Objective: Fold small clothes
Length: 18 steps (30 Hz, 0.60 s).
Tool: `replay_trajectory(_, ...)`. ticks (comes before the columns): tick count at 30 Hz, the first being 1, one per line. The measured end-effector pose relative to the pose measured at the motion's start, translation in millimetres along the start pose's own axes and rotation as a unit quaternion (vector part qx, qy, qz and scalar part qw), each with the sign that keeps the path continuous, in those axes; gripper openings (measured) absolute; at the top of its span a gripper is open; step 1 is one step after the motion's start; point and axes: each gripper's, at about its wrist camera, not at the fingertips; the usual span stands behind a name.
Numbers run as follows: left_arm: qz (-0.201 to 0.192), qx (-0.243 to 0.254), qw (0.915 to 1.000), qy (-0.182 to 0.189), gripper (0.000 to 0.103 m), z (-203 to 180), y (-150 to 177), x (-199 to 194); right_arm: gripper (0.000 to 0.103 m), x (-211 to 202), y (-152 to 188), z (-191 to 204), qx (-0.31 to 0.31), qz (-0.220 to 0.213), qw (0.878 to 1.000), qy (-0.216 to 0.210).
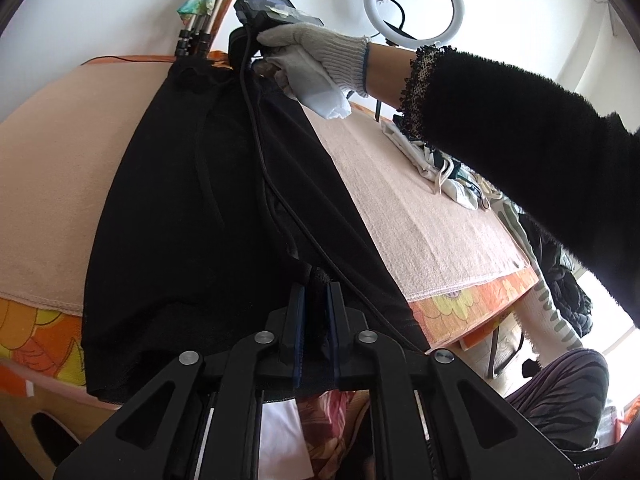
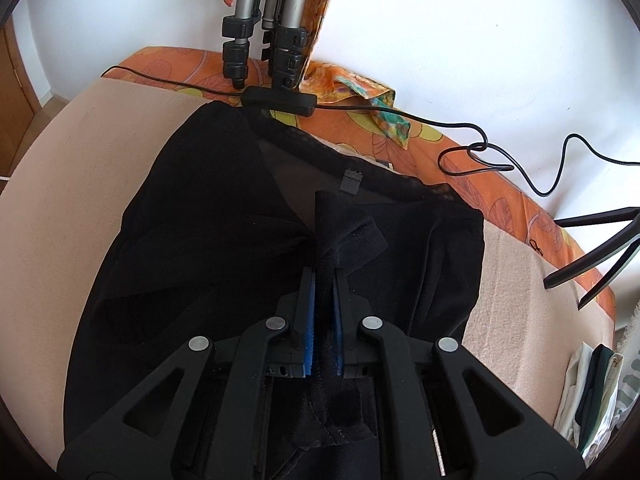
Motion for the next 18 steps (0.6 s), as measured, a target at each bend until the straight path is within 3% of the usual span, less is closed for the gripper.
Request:
replay_trajectory(1,0.003,0.003,1.0,-0.004,0.016,-1.1,-0.5,-1.2,0.032,-5.5,0.2,-1.6,0.005,-0.006,1.0,-0.009)
replay_trajectory(2,0.005,0.006,0.9999,-0.008,0.019,-2.0,-1.3,-3.3,0.048,-13.3,0.2,-3.6,0.009,-0.014,1.0,-0.018)
replay_trajectory(3,0.003,0.012,0.9999,-0.004,0.019,-3.0,-2.3,-6.8,0.054,-22.9,0.2,-5.9,0.011,-0.023,0.999,-0.024)
replay_trajectory(5,0.001,0.025,0.9997,-0.001,0.02,-5.3,-4.0,-14.7,0.054,-46.5,0.5,-13.0,0.016,-0.043,0.998,-0.033)
replay_trajectory(8,-0.001,0.048,0.9988,0.008,0.035,-7.2,-7.0,-30.2,0.054,-87.5,6.6,-35.1,0.05,-0.064,0.995,-0.052)
replay_trajectory(10,-0.009,0.065,0.9978,0.011,0.037,-7.5,-8.5,-44.2,0.054,-118.4,18.3,-50.3,0.067,-0.077,0.993,-0.057)
replay_trajectory(18,-0.019,0.144,0.9893,-0.01,0.041,9.4,-10.9,-83.0,0.054,-232.1,116.7,-68.1,0.102,-0.098,0.986,-0.085)
Point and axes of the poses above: each gripper's, at about its wrist camera, not at the fingertips, and x roughly the way its jaws point, z to its left, y to its underside, and after that the axes turned 14 degrees about -z, right-handed
